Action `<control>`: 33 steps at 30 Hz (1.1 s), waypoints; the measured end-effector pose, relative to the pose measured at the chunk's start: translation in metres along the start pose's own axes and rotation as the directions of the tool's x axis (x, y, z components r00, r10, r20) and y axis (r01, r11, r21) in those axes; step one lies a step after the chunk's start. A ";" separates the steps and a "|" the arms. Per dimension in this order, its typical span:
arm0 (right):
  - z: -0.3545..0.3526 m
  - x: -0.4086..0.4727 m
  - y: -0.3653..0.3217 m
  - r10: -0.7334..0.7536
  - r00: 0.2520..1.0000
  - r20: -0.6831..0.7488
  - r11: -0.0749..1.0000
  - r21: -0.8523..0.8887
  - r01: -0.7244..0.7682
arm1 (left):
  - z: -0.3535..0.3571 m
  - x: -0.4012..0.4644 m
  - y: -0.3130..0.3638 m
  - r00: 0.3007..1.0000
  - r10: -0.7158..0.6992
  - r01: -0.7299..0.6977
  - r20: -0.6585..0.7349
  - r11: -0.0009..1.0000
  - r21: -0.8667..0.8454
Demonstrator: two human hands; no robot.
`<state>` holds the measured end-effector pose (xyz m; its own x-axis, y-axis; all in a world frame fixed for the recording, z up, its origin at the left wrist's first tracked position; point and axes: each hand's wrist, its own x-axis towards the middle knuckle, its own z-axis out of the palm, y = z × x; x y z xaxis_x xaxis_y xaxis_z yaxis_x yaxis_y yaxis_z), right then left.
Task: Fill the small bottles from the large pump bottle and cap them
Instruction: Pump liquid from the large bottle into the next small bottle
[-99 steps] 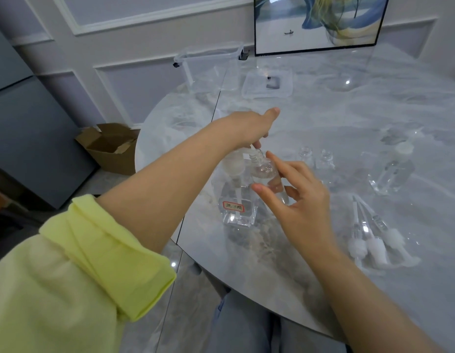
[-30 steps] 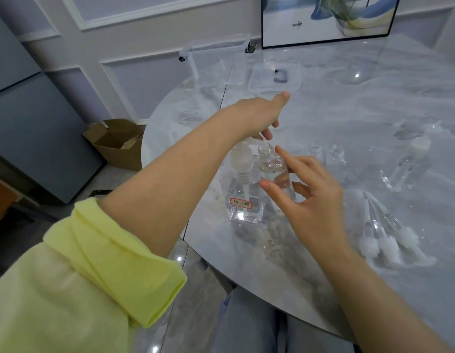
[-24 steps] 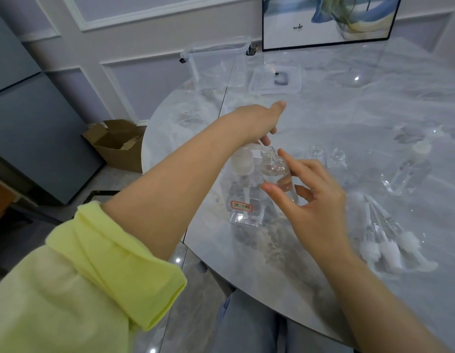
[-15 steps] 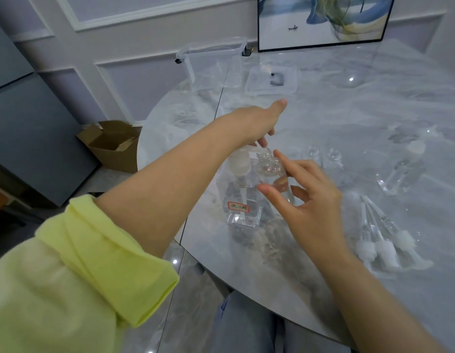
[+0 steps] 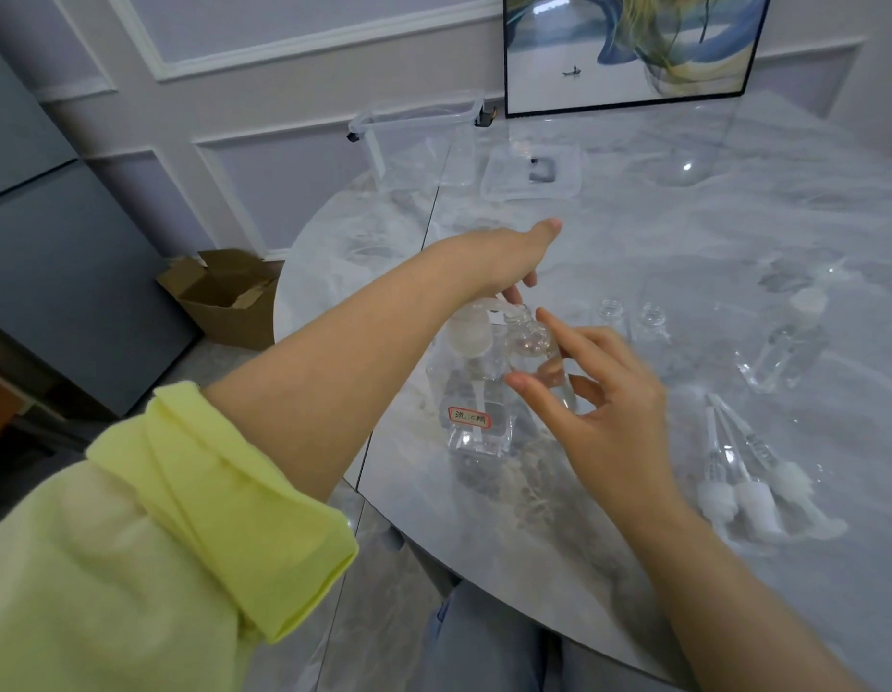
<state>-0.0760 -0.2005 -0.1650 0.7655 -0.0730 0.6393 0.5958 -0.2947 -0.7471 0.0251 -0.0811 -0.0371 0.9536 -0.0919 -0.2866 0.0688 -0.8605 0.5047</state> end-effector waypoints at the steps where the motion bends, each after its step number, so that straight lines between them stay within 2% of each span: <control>1: 0.000 0.000 0.000 -0.002 1.000 -0.001 1.000 -0.007 0.002 | -0.001 0.000 0.001 1.000 0.009 -0.009 -0.012 1.000 -0.001; 6: 0.001 0.000 0.003 -0.029 1.000 0.002 0.999 -0.026 0.029 | 0.000 -0.001 -0.001 1.000 -0.023 0.023 0.011 0.999 -0.023; 17: 0.000 0.000 0.005 -0.030 1.000 -0.001 0.999 -0.032 0.030 | 0.003 -0.001 0.001 0.999 0.001 -0.002 -0.041 1.000 -0.026; 21: 0.001 0.001 0.006 -0.041 0.999 0.000 0.998 -0.056 0.041 | 0.003 -0.001 -0.001 1.000 -0.025 0.025 -0.010 0.999 -0.047; 25: 0.001 0.000 0.006 -0.041 0.999 -0.004 0.999 -0.037 0.040 | 0.002 0.001 -0.002 0.999 0.005 -0.008 -0.042 0.998 -0.069; 33: 0.001 0.001 0.008 -0.058 0.998 0.004 0.998 -0.024 0.058 | 0.000 0.003 -0.003 0.999 -0.037 0.038 0.015 0.995 -0.091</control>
<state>-0.0701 -0.2015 -0.1708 0.7309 -0.0519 0.6805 0.6330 -0.3213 -0.7044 0.0282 -0.0786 -0.0395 0.9459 -0.0679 -0.3172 0.1312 -0.8141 0.5656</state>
